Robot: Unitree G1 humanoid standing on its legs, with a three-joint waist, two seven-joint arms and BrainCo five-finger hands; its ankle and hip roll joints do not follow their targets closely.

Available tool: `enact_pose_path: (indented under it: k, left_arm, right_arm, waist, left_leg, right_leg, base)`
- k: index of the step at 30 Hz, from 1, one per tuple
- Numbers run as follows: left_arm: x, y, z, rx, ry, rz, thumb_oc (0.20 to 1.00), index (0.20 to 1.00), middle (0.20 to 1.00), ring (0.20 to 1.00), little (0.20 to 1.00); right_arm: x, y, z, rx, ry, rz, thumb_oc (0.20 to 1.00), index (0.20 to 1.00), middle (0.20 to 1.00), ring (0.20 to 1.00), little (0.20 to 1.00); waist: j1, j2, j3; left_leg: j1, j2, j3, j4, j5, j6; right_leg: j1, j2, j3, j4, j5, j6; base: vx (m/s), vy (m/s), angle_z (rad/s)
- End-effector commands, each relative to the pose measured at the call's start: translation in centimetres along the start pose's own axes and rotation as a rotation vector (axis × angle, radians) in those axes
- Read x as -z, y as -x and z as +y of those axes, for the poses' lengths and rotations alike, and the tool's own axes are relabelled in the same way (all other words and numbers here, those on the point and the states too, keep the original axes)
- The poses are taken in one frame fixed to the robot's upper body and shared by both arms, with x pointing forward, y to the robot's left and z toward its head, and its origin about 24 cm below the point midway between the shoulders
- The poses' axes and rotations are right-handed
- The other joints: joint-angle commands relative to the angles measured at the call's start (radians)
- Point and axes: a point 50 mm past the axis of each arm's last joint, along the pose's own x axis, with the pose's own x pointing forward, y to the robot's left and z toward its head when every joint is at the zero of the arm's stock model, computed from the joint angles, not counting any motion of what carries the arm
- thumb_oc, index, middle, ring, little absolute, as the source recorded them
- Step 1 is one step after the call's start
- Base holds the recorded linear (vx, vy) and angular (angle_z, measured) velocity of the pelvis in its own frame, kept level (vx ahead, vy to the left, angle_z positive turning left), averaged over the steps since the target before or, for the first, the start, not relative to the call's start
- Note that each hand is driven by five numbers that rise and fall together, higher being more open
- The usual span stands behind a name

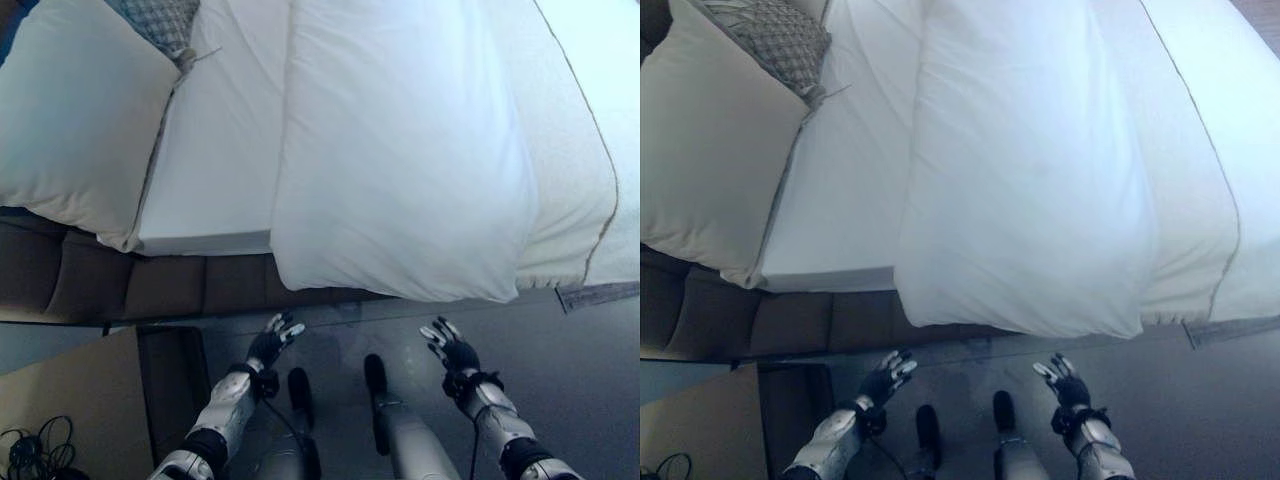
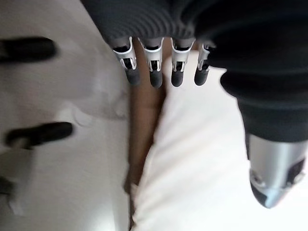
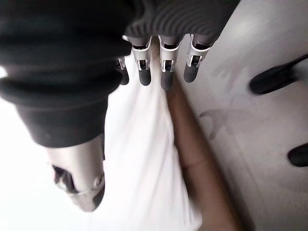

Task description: Make the bed

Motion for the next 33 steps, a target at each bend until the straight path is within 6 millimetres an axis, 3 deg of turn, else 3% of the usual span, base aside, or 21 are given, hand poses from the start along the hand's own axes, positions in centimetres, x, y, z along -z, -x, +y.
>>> enact_pose_path:
  k: [1, 2, 3, 5, 6, 8, 9, 10, 11, 12, 16, 19, 20, 23, 24, 27, 30, 33]
  left_arm:
    - [-5.2, -2.2, -0.7, 0.072, -0.152, -0.136, 1.0, 1.0, 1.0, 1.0, 1.0]
    - [-7.9, -3.2, -1.5, 0.1, -0.218, -0.191, 1.0, 1.0, 1.0, 1.0, 1.0]
    - [-7.9, -3.2, -1.5, 0.1, -0.219, -0.192, 1.0, 1.0, 1.0, 1.0, 1.0]
    - [-12.5, -4.3, -2.8, 0.123, -0.326, -0.304, 1.0, 1.0, 1.0, 1.0, 1.0]
    - [-12.5, -4.3, -2.8, 0.123, -0.326, -0.305, 1.0, 1.0, 1.0, 1.0, 1.0]
    - [-15.2, -4.6, -3.4, 0.121, -0.373, -0.377, 1.0, 1.0, 1.0, 1.0, 1.0]
    - [-17.6, -4.9, -3.8, 0.109, -0.422, -0.426, 1.0, 1.0, 1.0, 1.0, 1.0]
    - [-17.6, -4.9, -3.8, 0.109, -0.422, -0.427, 1.0, 1.0, 1.0, 1.0, 1.0]
    - [-20.0, -4.9, -4.1, 0.088, -0.495, -0.482, 1.0, 1.0, 1.0, 1.0, 1.0]
    - [-20.0, -4.9, -4.1, 0.088, -0.495, -0.483, 1.0, 1.0, 1.0, 1.0, 1.0]
    - [-24.8, -4.4, -4.4, 0.016, -0.678, -0.594, 1.0, 1.0, 1.0, 1.0, 1.0]
    - [-28.2, -3.7, -3.5, -0.08, -0.709, -0.649, 1.0, 1.0, 1.0, 1.0, 1.0]
    - [-28.3, -3.7, -3.5, -0.08, -0.709, -0.649, 1.0, 1.0, 1.0, 1.0, 1.0]
    - [-31.8, -2.8, -2.3, -0.219, -0.762, -0.681, 1.0, 1.0, 1.0, 1.0, 1.0]
    - [-31.8, -2.8, -2.3, -0.219, -0.762, -0.681, 1.0, 1.0, 1.0, 1.0, 1.0]
    - [-34.3, -1.6, -0.9, -0.347, -0.765, -0.713, 1.0, 1.0, 1.0, 1.0, 1.0]
    - [-36.7, 0.1, 1.2, -0.492, -0.68, -0.743, 1.0, 1.0, 1.0, 1.0, 1.0]
    - [-37.4, 1.0, 2.6, -0.558, -0.607, -0.756, 1.0, 1.0, 1.0, 1.0, 1.0]
  right_arm:
    - [-5.0, -2.1, 2.1, -0.119, 0.104, -0.135, 1.0, 1.0, 1.0, 1.0, 1.0]
    - [-7.4, -3.1, 3.6, -0.162, 0.14, -0.189, 1.0, 1.0, 1.0, 1.0, 1.0]
    - [-7.4, -3.1, 3.6, -0.163, 0.14, -0.19, 1.0, 1.0, 1.0, 1.0, 1.0]
    - [-12.0, -4.2, 5.2, -0.213, 0.221, -0.288, 1.0, 1.0, 1.0, 1.0, 1.0]
    - [-12.0, -4.2, 5.2, -0.213, 0.221, -0.288, 1.0, 1.0, 1.0, 1.0, 1.0]
    - [-15.0, -4.5, 6.0, -0.235, 0.274, -0.35, 1.0, 1.0, 1.0, 1.0, 1.0]
    - [-17.0, -4.7, 6.6, -0.237, 0.287, -0.389, 1.0, 1.0, 1.0, 1.0, 1.0]
    - [-17.0, -4.7, 6.7, -0.238, 0.287, -0.39, 1.0, 1.0, 1.0, 1.0, 1.0]
    - [-19.4, -4.8, 7.4, -0.243, 0.357, -0.429, 1.0, 1.0, 1.0, 1.0, 1.0]
    - [-19.4, -4.8, 7.4, -0.243, 0.358, -0.429, 1.0, 1.0, 1.0, 1.0, 1.0]
    - [-23.7, -4.5, 9.1, -0.263, 0.447, -0.511, 1.0, 1.0, 1.0, 1.0, 1.0]
    - [-27.0, -4.2, 9.8, -0.222, 0.451, -0.575, 1.0, 1.0, 1.0, 1.0, 1.0]
    - [-27.1, -4.2, 9.8, -0.222, 0.452, -0.575, 1.0, 1.0, 1.0, 1.0, 1.0]
    - [-30.3, -3.8, 9.9, -0.118, 0.434, -0.621, 1.0, 1.0, 1.0, 1.0, 1.0]
    - [-30.3, -3.8, 9.9, -0.118, 0.434, -0.622, 1.0, 1.0, 1.0, 1.0, 1.0]
    - [-32.4, -3.3, 9.9, -0.047, 0.431, -0.652, 1.0, 1.0, 1.0, 1.0, 1.0]
    - [-33.6, -3.0, 8.3, 0.047, 0.432, -0.639, 1.0, 1.0, 1.0, 1.0, 1.0]
    - [-34.0, -2.8, 6.9, 0.121, 0.431, -0.621, 1.0, 1.0, 1.0, 1.0, 1.0]
  waist:
    - [0.002, -0.043, 0.063]
    - [0.004, -0.047, 0.092]
    - [0.003, -0.047, 0.092]
    - [0.001, -0.052, 0.125]
    - [0.0, -0.051, 0.124]
    - [0.001, -0.052, 0.136]
    - [-0.001, -0.052, 0.135]
    - [-0.001, -0.051, 0.133]
    - [-0.003, -0.051, 0.132]
    - [-0.004, -0.05, 0.13]
    - [-0.003, -0.057, 0.133]
    - [-0.001, -0.057, 0.124]
    - [-0.002, -0.056, 0.123]
    - [-0.001, -0.055, 0.14]
    - [-0.002, -0.055, 0.14]
    - [-0.001, -0.052, 0.148]
    - [-0.002, -0.05, 0.151]
    - [-0.004, -0.049, 0.154]
  left_leg:
    - [-0.035, 0.019, -0.015, 0.083, -0.032, -0.061]
    - [-0.08, 0.019, -0.024, 0.131, -0.04, -0.062]
    - [-0.083, 0.019, -0.025, 0.134, -0.041, -0.062]
    - [-0.174, 0.028, -0.041, 0.229, -0.065, -0.062]
    - [-0.178, 0.028, -0.042, 0.233, -0.066, -0.062]
    - [-0.253, 0.035, -0.052, 0.311, -0.09, -0.063]
    - [-0.323, 0.044, -0.057, 0.384, -0.113, -0.068]
    - [-0.329, 0.045, -0.058, 0.389, -0.115, -0.068]
    - [-0.397, 0.053, -0.061, 0.46, -0.134, -0.073]
    - [-0.402, 0.054, -0.062, 0.463, -0.135, -0.073]
    - [-0.543, 0.065, -0.077, 0.616, -0.174, -0.076]
    - [-0.635, 0.071, -0.081, 0.688, -0.204, -0.068]
    - [-0.638, 0.071, -0.082, 0.691, -0.205, -0.068]
    - [-0.695, 0.065, -0.089, 0.723, -0.213, -0.069]
    - [-0.697, 0.065, -0.089, 0.725, -0.213, -0.069]
    - [-0.724, 0.066, -0.088, 0.731, -0.211, -0.072]
    - [-0.729, 0.066, -0.083, 0.705, -0.197, -0.081]
    - [-0.728, 0.065, -0.084, 0.69, -0.189, -0.084]
  right_leg:
    - [0.033, -0.093, 0.094, -0.122, 0.077, 0.151]
    - [-0.01, -0.082, 0.094, -0.079, 0.068, 0.147]
    - [-0.012, -0.082, 0.094, -0.077, 0.068, 0.147]
    - [-0.098, -0.067, 0.085, 0.013, 0.039, 0.14]
    - [-0.101, -0.067, 0.084, 0.015, 0.039, 0.14]
    - [-0.181, -0.062, 0.076, 0.102, 0.014, 0.135]
    - [-0.248, -0.06, 0.069, 0.173, -0.006, 0.132]
    - [-0.253, -0.059, 0.069, 0.177, -0.008, 0.132]
    - [-0.318, -0.063, 0.059, 0.241, -0.023, 0.128]
    - [-0.322, -0.063, 0.059, 0.244, -0.024, 0.128]
    - [-0.453, -0.057, 0.058, 0.363, -0.054, 0.117]
    - [-0.55, -0.056, 0.056, 0.436, -0.078, 0.108]
    - [-0.553, -0.056, 0.055, 0.438, -0.079, 0.108]
    - [-0.601, -0.051, 0.051, 0.466, -0.085, 0.104]
    - [-0.603, -0.051, 0.051, 0.467, -0.085, 0.104]
    - [-0.628, -0.052, 0.047, 0.469, -0.08, 0.103]
    - [-0.635, -0.054, 0.045, 0.451, -0.071, 0.104]
    - [-0.633, -0.054, 0.045, 0.438, -0.065, 0.105]
  base:
    - [-0.15, -0.066, -0.07]
    - [-0.11, -0.052, -0.03]
    - [-0.11, -0.058, 0.01]
    - [-0.1, -0.075, 0.06]
    - [-0.08, -0.074, 0.13]
    - [-0.07, -0.051, 0.19]
    - [-0.06, -0.046, 0.18]
    - [-0.05, -0.06, 0.18]
    - [-0.02, -0.028, 0.1]
    - [-0.03, -0.035, 0.06]
    - [-0.01, -0.016, 0.0]
    - [0.0, -0.009, -0.05]
    - [0.0, -0.023, -0.06]
    - [0.0, 0.0, 0.0]
    - [0.0, 0.0, 0.0]
    - [0.0, 0.0, 0.0]
    - [0.0, 0.0, 0.0]
    - [0.0, 0.0, 0.0]
